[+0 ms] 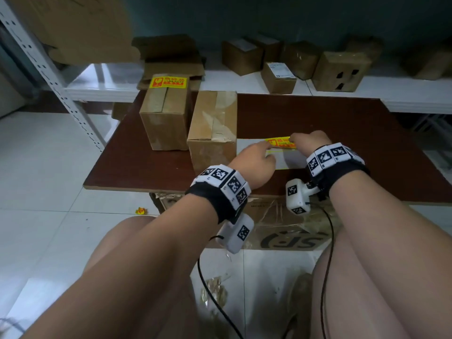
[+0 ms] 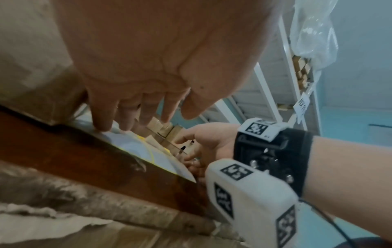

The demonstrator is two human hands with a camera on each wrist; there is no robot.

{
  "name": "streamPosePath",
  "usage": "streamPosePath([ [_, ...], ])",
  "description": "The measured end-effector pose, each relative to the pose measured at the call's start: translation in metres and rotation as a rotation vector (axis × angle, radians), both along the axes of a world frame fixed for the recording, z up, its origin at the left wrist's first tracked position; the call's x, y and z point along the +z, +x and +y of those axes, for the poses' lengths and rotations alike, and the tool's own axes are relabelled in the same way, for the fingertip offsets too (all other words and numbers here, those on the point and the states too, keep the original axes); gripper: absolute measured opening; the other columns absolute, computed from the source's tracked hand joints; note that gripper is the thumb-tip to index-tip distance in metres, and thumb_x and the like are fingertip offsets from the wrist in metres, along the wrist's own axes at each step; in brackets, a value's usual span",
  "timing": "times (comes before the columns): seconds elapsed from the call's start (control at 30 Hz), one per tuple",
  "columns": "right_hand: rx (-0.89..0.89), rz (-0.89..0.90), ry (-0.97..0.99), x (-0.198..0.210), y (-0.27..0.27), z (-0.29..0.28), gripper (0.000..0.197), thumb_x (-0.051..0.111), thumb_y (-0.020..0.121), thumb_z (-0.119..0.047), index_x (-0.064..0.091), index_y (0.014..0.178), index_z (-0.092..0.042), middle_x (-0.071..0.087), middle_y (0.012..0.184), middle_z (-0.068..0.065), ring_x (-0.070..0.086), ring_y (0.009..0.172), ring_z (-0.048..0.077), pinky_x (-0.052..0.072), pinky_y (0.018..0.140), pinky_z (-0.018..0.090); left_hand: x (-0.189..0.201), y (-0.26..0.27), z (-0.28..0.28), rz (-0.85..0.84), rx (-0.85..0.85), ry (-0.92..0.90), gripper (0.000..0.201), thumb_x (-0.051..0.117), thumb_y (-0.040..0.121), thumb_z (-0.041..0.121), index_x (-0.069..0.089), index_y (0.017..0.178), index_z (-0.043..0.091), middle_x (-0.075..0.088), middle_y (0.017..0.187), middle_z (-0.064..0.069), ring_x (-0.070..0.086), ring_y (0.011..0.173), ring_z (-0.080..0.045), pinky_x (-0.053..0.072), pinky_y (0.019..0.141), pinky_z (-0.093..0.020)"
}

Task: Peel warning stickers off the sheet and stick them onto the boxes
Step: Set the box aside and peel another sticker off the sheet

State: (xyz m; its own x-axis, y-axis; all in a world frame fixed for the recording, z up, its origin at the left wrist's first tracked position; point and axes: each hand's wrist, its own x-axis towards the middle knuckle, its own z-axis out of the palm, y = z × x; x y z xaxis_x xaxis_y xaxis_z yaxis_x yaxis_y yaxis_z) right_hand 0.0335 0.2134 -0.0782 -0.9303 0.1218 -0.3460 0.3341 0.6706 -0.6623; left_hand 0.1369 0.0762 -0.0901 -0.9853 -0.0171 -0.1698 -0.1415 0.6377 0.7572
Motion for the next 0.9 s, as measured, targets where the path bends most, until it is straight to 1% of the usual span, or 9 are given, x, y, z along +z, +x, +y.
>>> streamPosePath([
  [0.1, -0.007, -0.013, -0.014, -0.006, -0.014, 0.008, 0.057, 0.071, 0.1, -0.034, 0.057, 0.14, 0.005, 0.057, 0.111, 0.016, 0.058, 0.1, 0.035, 0.048, 0.083, 0.041, -0.007, -0.018, 0.003, -0.094, -0.045, -0.121, 0.045, 0.04, 0.109, 0.017, 0.047, 0.153, 0.012, 0.06, 0.139, -0.019, 0.067, 0.111, -0.034, 0.053, 0.081, -0.036],
  [0.13, -0.01, -0.011, -0.01, -0.007, -0.016, 0.01, 0.059, 0.074, 0.099, -0.035, 0.058, 0.139, 0.005, 0.058, 0.111, 0.016, 0.061, 0.102, 0.037, 0.05, 0.083, 0.042, -0.009, -0.022, 0.004, -0.099, -0.058, -0.155, 0.041, 0.041, 0.107, 0.016, 0.052, 0.146, 0.01, 0.062, 0.133, -0.019, 0.065, 0.115, -0.038, 0.05, 0.08, -0.036],
  [0.23, 0.019, 0.0, -0.013, 0.0, -0.015, 0.015, 0.063, 0.078, 0.097, -0.034, 0.057, 0.142, 0.005, 0.062, 0.124, 0.02, 0.064, 0.118, 0.038, 0.049, 0.084, 0.04, -0.011, -0.03, 0.006, -0.088, -0.077, -0.188, 0.032, 0.044, 0.105, 0.015, 0.058, 0.133, 0.009, 0.062, 0.103, -0.009, 0.064, 0.098, -0.034, 0.043, 0.068, -0.033],
  [0.3, 0.057, 0.037, -0.03, 0.003, -0.016, 0.019, 0.055, 0.08, 0.096, -0.035, 0.064, 0.133, 0.002, 0.065, 0.124, 0.018, 0.062, 0.106, 0.032, 0.044, 0.081, 0.035, -0.014, -0.032, 0.006, -0.062, -0.076, -0.205, 0.027, 0.046, 0.106, 0.017, 0.06, 0.128, 0.009, 0.056, 0.089, -0.002, 0.06, 0.088, -0.03, 0.038, 0.058, -0.031],
  [0.43, 0.083, 0.275, -0.162, 0.007, -0.012, 0.027, 0.028, 0.084, 0.092, -0.033, 0.066, 0.082, -0.013, 0.067, 0.088, 0.008, 0.064, 0.085, 0.025, 0.046, 0.076, 0.036, -0.013, -0.026, 0.01, 0.101, 0.09, -0.105, 0.025, 0.05, 0.107, 0.027, 0.053, 0.126, 0.012, 0.058, 0.104, -0.008, 0.062, 0.087, -0.033, 0.044, 0.064, -0.034],
  [0.5, 0.074, 0.422, -0.245, 0.011, -0.003, 0.03, 0.028, 0.086, 0.089, -0.031, 0.065, 0.076, -0.018, 0.071, 0.081, 0.003, 0.066, 0.077, 0.021, 0.05, 0.073, 0.036, -0.01, -0.023, 0.016, 0.226, 0.217, 0.053, 0.033, 0.053, 0.105, 0.042, 0.052, 0.126, 0.016, 0.061, 0.117, -0.008, 0.068, 0.094, -0.036, 0.058, 0.077, -0.045],
  [0.63, 0.094, 0.541, -0.605, 0.028, 0.037, 0.029, 0.022, 0.084, 0.092, -0.015, 0.072, 0.106, -0.002, 0.082, 0.095, 0.005, 0.078, 0.09, 0.015, 0.063, 0.085, 0.033, 0.007, -0.013, 0.024, 0.171, 0.448, 0.583, 0.072, 0.06, 0.087, 0.078, 0.051, 0.127, 0.019, 0.066, 0.116, -0.002, 0.071, 0.106, -0.027, 0.063, 0.092, -0.055],
  [0.73, 0.141, 0.523, -0.802, 0.038, 0.062, 0.029, 0.022, 0.082, 0.092, -0.009, 0.07, 0.11, -0.001, 0.082, 0.1, 0.007, 0.08, 0.095, 0.018, 0.065, 0.092, 0.037, 0.016, 0.001, 0.021, 0.041, 0.369, 1.055, 0.077, 0.073, 0.088, 0.068, 0.057, 0.142, 0.015, 0.075, 0.129, -0.005, 0.073, 0.119, -0.027, 0.061, 0.099, -0.053],
  [0.9, 0.199, 0.472, -0.952, 0.053, 0.089, 0.027, 0.025, 0.075, 0.095, 0.0, 0.07, 0.12, -0.001, 0.081, 0.113, 0.013, 0.078, 0.105, 0.023, 0.064, 0.095, 0.037, 0.035, 0.022, 0.023, 0.227, 0.328, 1.434, 0.049, 0.073, 0.101, 0.022, 0.06, 0.145, 0.003, 0.072, 0.137, -0.018, 0.069, 0.129, -0.032, 0.054, 0.111, -0.052],
])
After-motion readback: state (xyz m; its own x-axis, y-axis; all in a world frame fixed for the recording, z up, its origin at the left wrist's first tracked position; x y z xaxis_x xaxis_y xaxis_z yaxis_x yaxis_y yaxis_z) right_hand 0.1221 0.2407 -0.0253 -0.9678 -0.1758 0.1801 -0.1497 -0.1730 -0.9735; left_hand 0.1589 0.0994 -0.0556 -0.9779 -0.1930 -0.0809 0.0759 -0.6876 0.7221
